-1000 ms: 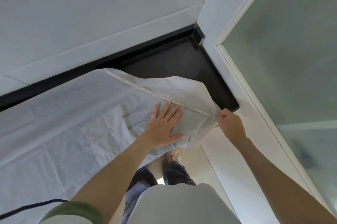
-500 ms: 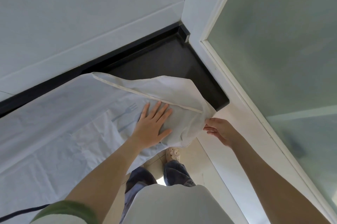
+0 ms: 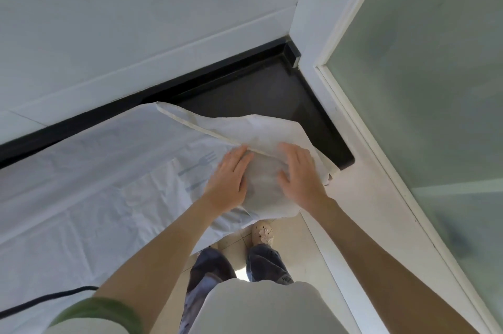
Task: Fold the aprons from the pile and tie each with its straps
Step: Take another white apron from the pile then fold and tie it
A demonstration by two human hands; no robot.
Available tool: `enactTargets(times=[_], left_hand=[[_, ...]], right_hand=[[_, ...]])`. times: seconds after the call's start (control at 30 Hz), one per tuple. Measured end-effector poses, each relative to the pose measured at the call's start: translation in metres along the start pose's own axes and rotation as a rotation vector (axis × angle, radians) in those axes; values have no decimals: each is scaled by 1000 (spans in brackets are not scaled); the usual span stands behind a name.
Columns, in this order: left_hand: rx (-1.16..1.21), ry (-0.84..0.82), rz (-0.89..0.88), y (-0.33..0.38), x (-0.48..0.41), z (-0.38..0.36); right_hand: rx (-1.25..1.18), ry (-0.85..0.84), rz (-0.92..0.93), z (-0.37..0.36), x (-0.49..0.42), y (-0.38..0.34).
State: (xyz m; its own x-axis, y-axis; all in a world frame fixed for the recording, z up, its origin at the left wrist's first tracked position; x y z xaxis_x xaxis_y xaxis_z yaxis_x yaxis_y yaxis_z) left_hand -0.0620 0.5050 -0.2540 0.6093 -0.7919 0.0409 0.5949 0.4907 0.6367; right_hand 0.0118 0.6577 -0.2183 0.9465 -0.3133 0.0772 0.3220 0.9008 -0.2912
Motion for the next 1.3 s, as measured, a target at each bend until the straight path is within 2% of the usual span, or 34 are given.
enactTargets(times=[0.1, 0.2, 0.27, 0.37, 0.47, 0.57, 0.67, 0.77, 0.83, 0.97, 1.1, 1.2, 1.3], left_hand=[[-70, 203, 201, -21, 9, 36], [-3, 313, 404, -62, 34, 66], [154, 375, 551, -100, 65, 96], [365, 464, 740, -146, 101, 132], [352, 533, 867, -187, 144, 167], [275, 505, 949, -220, 178, 188], [206, 385, 921, -248, 195, 206], [81, 150, 761, -263, 187, 221], [-61, 57, 703, -270, 179, 233], [-208, 82, 770, -283, 170, 251], [-287, -26, 802, -287, 160, 256], [-367, -81, 685, -274, 149, 260], [-230, -112, 524, -256, 146, 256]], right_hand=[[-2, -194, 339, -27, -18, -68], [12, -306, 491, -48, -25, -112], [96, -360, 566, -60, -31, -146], [253, -296, 528, -66, -47, -166], [242, -285, 441, -65, -68, -199], [230, -330, 459, -69, -86, -238], [293, -288, 513, -80, -105, -287], [340, -280, 559, -94, -123, -337], [383, -294, 576, -101, -135, -362], [472, -347, 556, -113, -156, -374], [484, -420, 525, -121, -161, -371], [482, -449, 505, -114, -158, -370], [532, -416, 531, -106, -159, -364]])
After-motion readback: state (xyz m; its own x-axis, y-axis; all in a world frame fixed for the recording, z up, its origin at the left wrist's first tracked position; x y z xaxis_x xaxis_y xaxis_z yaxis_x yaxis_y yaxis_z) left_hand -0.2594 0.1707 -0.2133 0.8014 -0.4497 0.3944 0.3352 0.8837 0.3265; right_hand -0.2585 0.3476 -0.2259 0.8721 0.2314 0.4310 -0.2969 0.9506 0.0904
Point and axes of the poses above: each hand's wrist, its own x-axis away from the middle knuckle, its own z-axis out of the back of the hand, y = z × x, the point moved 6 cm from there along -x, towards the middle knuckle, and after that the axes turned 14 degrees about x, right-handed, at the moved point
